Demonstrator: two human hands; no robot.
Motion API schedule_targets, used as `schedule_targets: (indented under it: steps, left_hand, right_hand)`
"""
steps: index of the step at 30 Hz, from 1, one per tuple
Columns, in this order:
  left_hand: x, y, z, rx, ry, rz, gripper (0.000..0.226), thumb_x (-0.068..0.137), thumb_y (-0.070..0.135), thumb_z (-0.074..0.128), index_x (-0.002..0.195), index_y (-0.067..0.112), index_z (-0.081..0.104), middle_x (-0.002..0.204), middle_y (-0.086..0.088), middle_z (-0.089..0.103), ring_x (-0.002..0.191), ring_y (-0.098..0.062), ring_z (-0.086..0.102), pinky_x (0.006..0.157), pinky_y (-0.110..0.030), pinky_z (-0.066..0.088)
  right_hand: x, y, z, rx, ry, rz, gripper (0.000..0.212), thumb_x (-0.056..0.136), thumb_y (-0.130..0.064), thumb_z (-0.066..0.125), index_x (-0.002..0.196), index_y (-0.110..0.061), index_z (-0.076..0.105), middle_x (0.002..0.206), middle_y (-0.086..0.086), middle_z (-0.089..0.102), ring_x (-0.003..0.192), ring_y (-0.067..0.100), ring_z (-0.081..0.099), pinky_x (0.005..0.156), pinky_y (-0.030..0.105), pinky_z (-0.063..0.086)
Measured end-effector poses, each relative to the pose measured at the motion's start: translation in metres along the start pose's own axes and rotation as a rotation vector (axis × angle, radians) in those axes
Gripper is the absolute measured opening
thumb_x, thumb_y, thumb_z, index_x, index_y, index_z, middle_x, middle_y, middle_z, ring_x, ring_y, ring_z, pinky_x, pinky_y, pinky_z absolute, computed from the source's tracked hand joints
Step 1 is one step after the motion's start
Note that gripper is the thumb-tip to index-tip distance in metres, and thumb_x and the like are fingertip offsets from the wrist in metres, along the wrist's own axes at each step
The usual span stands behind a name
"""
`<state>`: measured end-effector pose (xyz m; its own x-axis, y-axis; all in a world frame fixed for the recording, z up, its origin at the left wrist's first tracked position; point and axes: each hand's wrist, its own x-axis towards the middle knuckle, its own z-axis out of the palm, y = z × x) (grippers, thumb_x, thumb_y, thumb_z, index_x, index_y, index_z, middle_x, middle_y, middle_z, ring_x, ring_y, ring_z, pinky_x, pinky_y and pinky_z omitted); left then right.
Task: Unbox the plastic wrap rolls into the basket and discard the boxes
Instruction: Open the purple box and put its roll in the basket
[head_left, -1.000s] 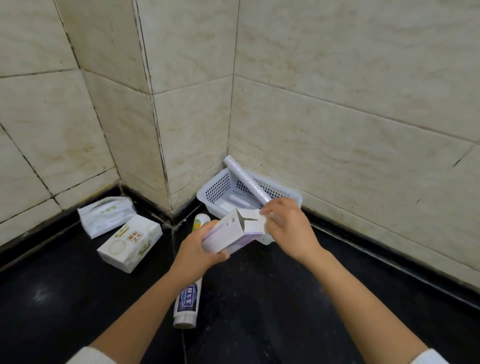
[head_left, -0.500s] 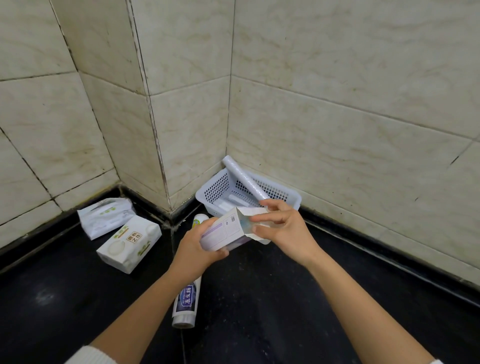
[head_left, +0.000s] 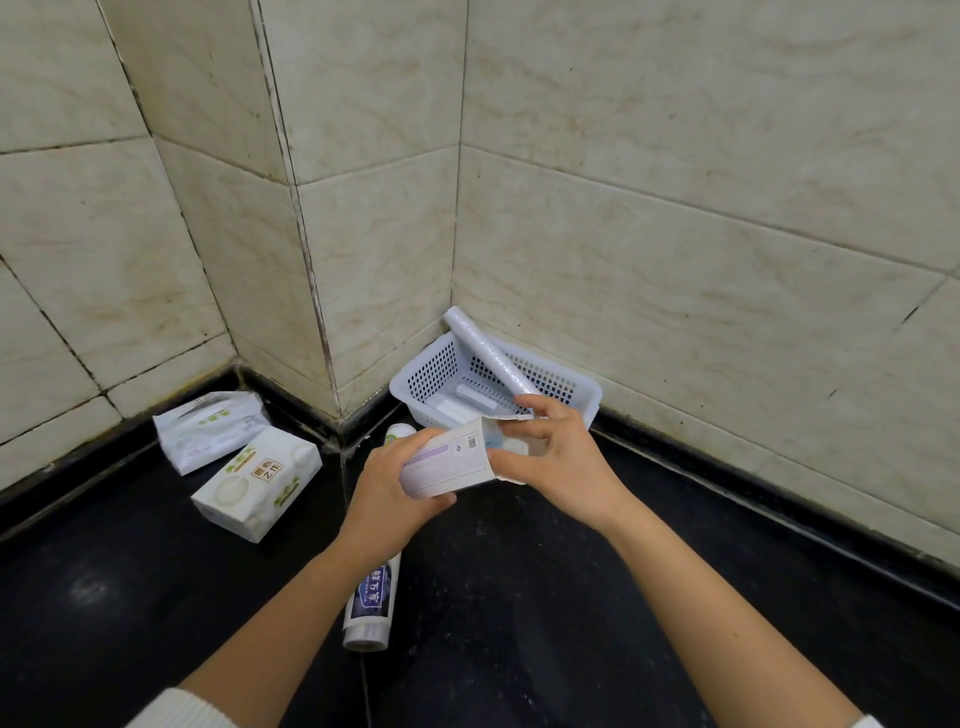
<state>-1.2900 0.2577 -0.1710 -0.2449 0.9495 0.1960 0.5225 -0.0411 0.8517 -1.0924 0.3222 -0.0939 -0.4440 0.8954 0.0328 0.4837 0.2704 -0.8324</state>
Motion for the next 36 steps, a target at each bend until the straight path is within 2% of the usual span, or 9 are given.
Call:
schedule_targets:
  steps: [4, 7, 11, 17, 22, 25, 29, 33, 36]
  left_hand:
    - [-0.002, 0.001, 0.001, 0.066, 0.071, 0.100, 0.065, 0.065, 0.024, 0.080, 0.118, 0.048, 0.051, 0.112, 0.023, 0.055, 0.110, -0.005, 0.043, 0.089, -0.021, 0.034]
    - [-0.002, -0.002, 0.005, 0.144, 0.096, 0.170, 0.061, 0.068, 0.024, 0.081, 0.122, 0.035, 0.055, 0.120, 0.013, 0.056, 0.115, -0.011, 0.045, 0.094, -0.017, 0.032]
    - [-0.004, -0.002, 0.007, 0.191, 0.112, 0.214, 0.065, 0.068, 0.018, 0.080, 0.123, 0.039, 0.052, 0.122, 0.016, 0.051, 0.117, -0.010, 0.040, 0.091, -0.013, 0.031]
    - [0.005, -0.010, -0.008, 0.223, 0.135, 0.206, 0.060, 0.070, 0.023, 0.079, 0.122, 0.038, 0.055, 0.120, 0.013, 0.056, 0.116, -0.013, 0.044, 0.096, -0.007, 0.023]
    - [0.014, -0.016, -0.023, 0.335, 0.184, 0.193, 0.060, 0.072, 0.027, 0.077, 0.124, 0.041, 0.052, 0.120, 0.012, 0.056, 0.114, -0.015, 0.042, 0.093, -0.016, 0.026]
    - [0.018, -0.014, -0.019, 0.408, 0.203, 0.199, 0.060, 0.073, 0.024, 0.076, 0.126, 0.039, 0.051, 0.121, 0.011, 0.053, 0.116, -0.013, 0.037, 0.092, -0.027, 0.032]
    - [0.019, -0.013, -0.013, 0.439, 0.220, 0.240, 0.062, 0.071, 0.017, 0.073, 0.126, 0.036, 0.052, 0.121, 0.009, 0.053, 0.115, -0.017, 0.039, 0.093, -0.032, 0.038]
    - [0.018, -0.017, -0.011, 0.443, 0.183, 0.238, 0.063, 0.071, 0.018, 0.074, 0.127, 0.037, 0.050, 0.122, 0.009, 0.052, 0.117, -0.017, 0.039, 0.095, -0.031, 0.037]
    - [0.021, -0.022, -0.013, 0.311, 0.158, 0.145, 0.061, 0.072, 0.025, 0.076, 0.125, 0.041, 0.050, 0.118, 0.012, 0.056, 0.114, -0.016, 0.044, 0.094, -0.027, 0.033]
  right_hand:
    - [0.003, 0.001, 0.006, 0.103, -0.037, 0.075, 0.039, 0.075, -0.044, 0.076, 0.105, -0.019, 0.076, 0.141, -0.011, 0.042, 0.129, 0.002, 0.040, 0.090, 0.019, 0.037]
    - [0.006, 0.003, 0.009, 0.121, -0.029, 0.139, 0.026, 0.078, -0.038, 0.075, 0.094, -0.018, 0.080, 0.140, -0.009, 0.044, 0.129, -0.002, 0.039, 0.095, 0.023, 0.038]
    - [0.008, 0.005, 0.012, 0.169, -0.009, 0.168, 0.016, 0.079, -0.024, 0.074, 0.091, -0.014, 0.080, 0.138, -0.005, 0.048, 0.128, 0.000, 0.039, 0.104, 0.027, 0.038]
    - [0.011, 0.012, -0.005, 0.354, 0.052, 0.169, 0.010, 0.078, -0.010, 0.073, 0.073, -0.004, 0.077, 0.127, -0.007, 0.056, 0.114, -0.001, 0.053, 0.085, 0.016, 0.040]
    - [0.006, 0.027, -0.027, 0.640, 0.020, 0.260, 0.011, 0.077, -0.004, 0.066, 0.087, 0.002, 0.066, 0.097, 0.015, 0.067, 0.089, 0.028, 0.064, 0.078, 0.039, 0.055]
    - [0.005, 0.029, -0.027, 0.883, -0.122, 0.363, 0.041, 0.073, -0.021, 0.063, 0.110, -0.006, 0.058, 0.111, 0.018, 0.063, 0.091, 0.032, 0.068, 0.075, 0.046, 0.058]
    - [0.005, 0.027, -0.016, 0.720, -0.035, 0.405, 0.063, 0.067, -0.038, 0.082, 0.120, -0.015, 0.056, 0.115, 0.010, 0.067, 0.094, 0.025, 0.072, 0.071, 0.041, 0.060]
    - [0.011, 0.035, -0.008, 0.576, 0.188, 0.379, 0.034, 0.073, -0.006, 0.079, 0.105, -0.004, 0.067, 0.104, 0.017, 0.072, 0.090, 0.027, 0.071, 0.082, 0.042, 0.059]
    - [0.016, 0.042, -0.029, 0.812, 0.157, 0.382, 0.029, 0.070, 0.004, 0.074, 0.099, 0.005, 0.070, 0.100, 0.020, 0.073, 0.084, 0.025, 0.072, 0.070, 0.031, 0.061]
